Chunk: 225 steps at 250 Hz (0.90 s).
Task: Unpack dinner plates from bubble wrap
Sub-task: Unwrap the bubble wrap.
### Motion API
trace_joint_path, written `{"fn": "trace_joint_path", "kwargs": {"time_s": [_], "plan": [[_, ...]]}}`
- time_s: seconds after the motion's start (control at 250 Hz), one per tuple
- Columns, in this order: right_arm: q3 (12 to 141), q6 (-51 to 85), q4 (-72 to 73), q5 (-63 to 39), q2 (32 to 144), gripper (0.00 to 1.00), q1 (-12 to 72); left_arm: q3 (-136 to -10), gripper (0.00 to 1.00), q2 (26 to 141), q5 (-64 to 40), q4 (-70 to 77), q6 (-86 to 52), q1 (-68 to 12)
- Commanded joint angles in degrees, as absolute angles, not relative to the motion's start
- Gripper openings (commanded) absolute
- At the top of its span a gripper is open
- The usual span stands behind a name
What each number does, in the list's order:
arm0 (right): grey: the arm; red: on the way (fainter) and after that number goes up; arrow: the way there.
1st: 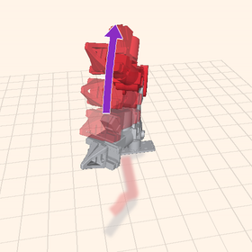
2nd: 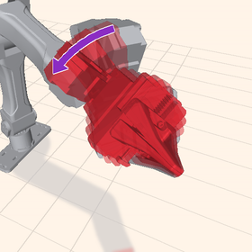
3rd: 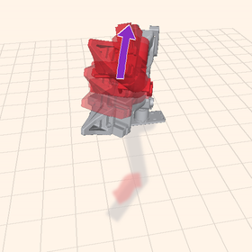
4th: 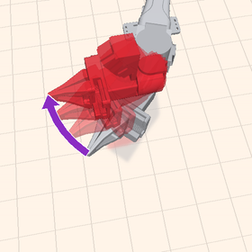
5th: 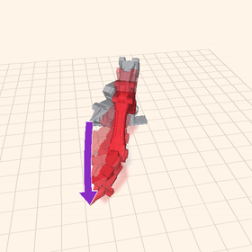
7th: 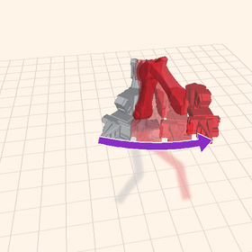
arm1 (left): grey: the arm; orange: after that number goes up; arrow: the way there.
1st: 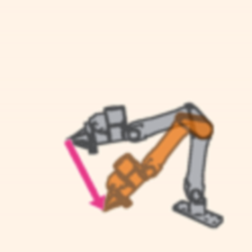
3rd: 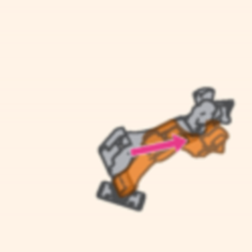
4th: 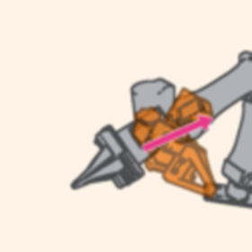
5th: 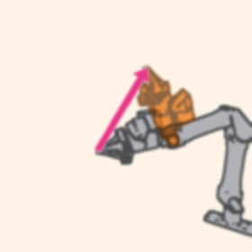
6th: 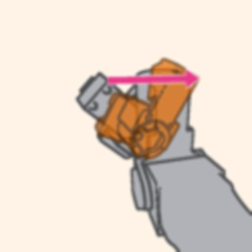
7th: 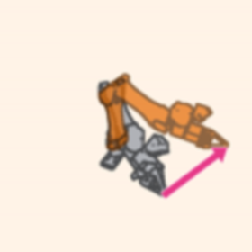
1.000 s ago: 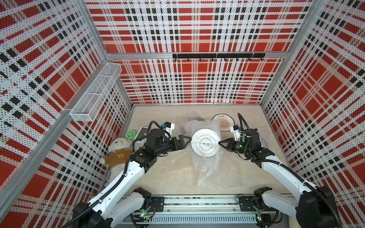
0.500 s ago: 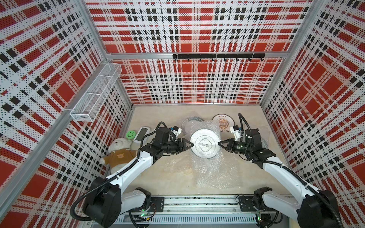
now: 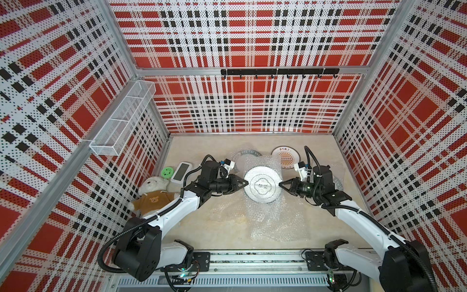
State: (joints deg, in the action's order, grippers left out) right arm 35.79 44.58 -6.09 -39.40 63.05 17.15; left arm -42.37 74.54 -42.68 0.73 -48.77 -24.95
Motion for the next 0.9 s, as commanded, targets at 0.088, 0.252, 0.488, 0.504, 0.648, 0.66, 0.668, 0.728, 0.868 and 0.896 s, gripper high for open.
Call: {"fn": "trace_joint_path", "kwargs": {"time_s": [0.088, 0.252, 0.488, 0.504, 0.648, 0.66, 0.668, 0.728, 0.868, 0.896], "plan": [[35.6, 44.6, -1.5, -40.7, 63.5, 0.00, 17.1, -41.5, 0.08, 75.3, -44.1, 4.3, -51.1, -25.3], [35.7, 43.9, -2.3, -39.8, 64.1, 0.12, 17.1, -40.5, 0.00, 74.9, -43.6, 4.4, -52.0, -25.2], [37.2, 41.3, -7.8, -34.4, 64.3, 0.56, 16.9, -38.5, 0.00, 71.5, -42.8, 3.7, -53.4, -23.3], [37.3, 41.1, -8.2, -34.1, 64.3, 0.59, 16.8, -38.4, 0.00, 70.9, -42.7, 3.1, -53.3, -23.0], [38.4, 39.8, -11.6, -31.1, 63.7, 0.79, 16.3, -39.7, 0.00, 65.0, -40.9, -5.9, -49.7, -18.7], [38.4, 39.7, -11.5, -31.1, 63.7, 0.81, 16.3, -40.0, 0.00, 64.7, -41.0, -6.7, -49.4, -18.4], [38.5, 39.7, -11.5, -31.1, 63.7, 0.82, 16.2, -40.2, 0.00, 64.4, -41.0, -7.3, -49.1, -18.2], [38.8, 39.3, -11.9, -31.1, 63.6, 0.90, 16.1, -42.0, 0.00, 62.8, -41.4, -11.3, -47.3, -16.1], [39.6, 37.6, -14.6, -29.3, 62.6, 1.00, 14.8, -48.3, 0.00, 60.6, -41.3, -18.4, -44.0, -14.9], [39.6, 37.4, -15.0, -29.5, 62.6, 1.00, 13.9, -49.7, 0.00, 60.4, -41.3, -19.0, -44.0, -15.2]]}}
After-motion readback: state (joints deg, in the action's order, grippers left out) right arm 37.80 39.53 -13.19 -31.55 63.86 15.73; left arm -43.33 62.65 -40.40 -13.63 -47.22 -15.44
